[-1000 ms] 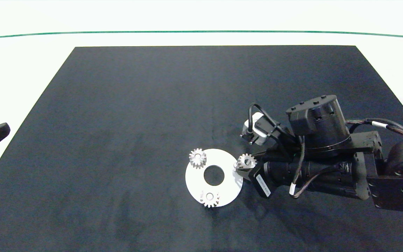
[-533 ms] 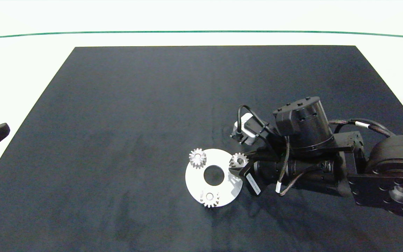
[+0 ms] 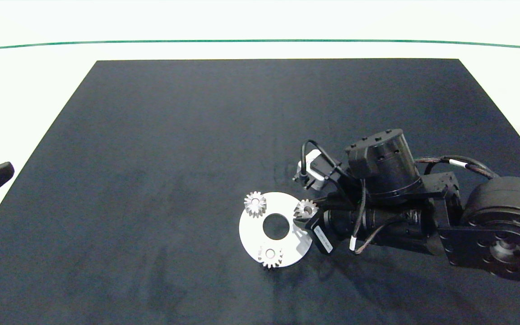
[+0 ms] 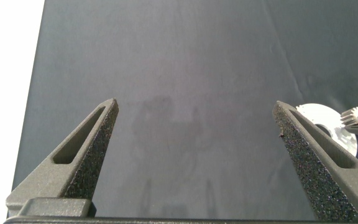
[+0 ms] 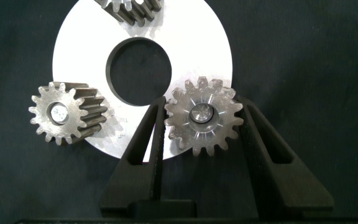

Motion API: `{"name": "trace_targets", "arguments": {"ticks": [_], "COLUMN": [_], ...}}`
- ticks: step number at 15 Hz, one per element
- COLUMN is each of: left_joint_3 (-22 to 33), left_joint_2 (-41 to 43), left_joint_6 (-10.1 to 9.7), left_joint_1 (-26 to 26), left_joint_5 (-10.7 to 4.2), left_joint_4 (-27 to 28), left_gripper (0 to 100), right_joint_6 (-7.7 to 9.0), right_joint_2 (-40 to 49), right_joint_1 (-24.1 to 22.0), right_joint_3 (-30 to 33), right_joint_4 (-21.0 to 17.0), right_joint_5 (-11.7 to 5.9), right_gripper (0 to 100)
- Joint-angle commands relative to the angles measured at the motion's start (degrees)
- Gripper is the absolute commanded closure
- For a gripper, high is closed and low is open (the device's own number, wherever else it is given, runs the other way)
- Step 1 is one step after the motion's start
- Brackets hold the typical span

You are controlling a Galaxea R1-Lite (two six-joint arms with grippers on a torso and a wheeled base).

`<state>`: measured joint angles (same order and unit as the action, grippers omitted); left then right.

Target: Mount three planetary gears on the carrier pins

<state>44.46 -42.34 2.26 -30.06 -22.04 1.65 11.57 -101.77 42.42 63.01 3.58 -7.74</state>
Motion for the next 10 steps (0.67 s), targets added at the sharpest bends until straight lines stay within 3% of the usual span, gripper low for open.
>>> {"name": "trace_targets", "arguments": {"ticks": [1, 2, 10], "left_joint_3": [-0.25, -0.34, -0.25], "left_joint_2": [0.06, 0.06, 0.24], "left_joint_6": [0.03, 0.03, 0.03], "left_joint_1": [0.00, 0.00, 0.00], "left_joint_5": [-0.11, -0.20, -0.20], "left_joint_4": [0.02, 0.02, 0.02], "left_gripper": [0, 0, 0], "right_joint_6": [0.03, 0.12, -0.49], "right_joint_2": [-0.71, -0.80, 2.27], "right_joint_1": [0.12, 0.12, 0.12], "right_joint_3": [0.27, 0.27, 0.36], "right_joint_4": [-0.24, -0.33, -0.60], "right_joint_5": [-0.52, -0.52, -0.26], "right_gripper": [75, 0, 0]}}
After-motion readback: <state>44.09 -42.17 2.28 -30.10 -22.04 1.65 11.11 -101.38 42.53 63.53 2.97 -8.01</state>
